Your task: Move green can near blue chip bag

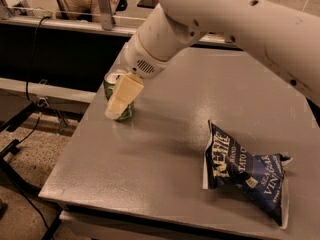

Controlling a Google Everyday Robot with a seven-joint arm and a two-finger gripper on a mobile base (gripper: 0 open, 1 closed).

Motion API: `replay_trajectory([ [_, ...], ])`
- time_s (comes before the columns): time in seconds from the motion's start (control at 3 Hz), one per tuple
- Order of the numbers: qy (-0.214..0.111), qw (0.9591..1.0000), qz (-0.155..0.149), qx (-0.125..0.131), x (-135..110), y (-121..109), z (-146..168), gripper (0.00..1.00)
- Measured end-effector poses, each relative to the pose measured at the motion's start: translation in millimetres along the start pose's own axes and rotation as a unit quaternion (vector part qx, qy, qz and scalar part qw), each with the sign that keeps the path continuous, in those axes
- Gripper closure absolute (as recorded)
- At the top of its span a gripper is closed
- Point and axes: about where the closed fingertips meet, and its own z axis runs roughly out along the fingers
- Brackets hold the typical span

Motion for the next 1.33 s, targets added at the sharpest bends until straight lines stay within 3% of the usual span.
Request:
replay_trajectory([
  [0.33, -0.006, 0.9999, 0.004, -0.014, -2, 3, 15, 0.02],
  [0.67, -0.009, 0.9996, 0.005, -0.025, -3, 6, 20, 0.24],
  [1.0, -0.015, 0.9993, 0.014, -0.031, 1, 3, 15, 0.55],
  [1.33, -0.027, 0.9988, 0.023, -0.034, 8, -1, -2, 0.78],
])
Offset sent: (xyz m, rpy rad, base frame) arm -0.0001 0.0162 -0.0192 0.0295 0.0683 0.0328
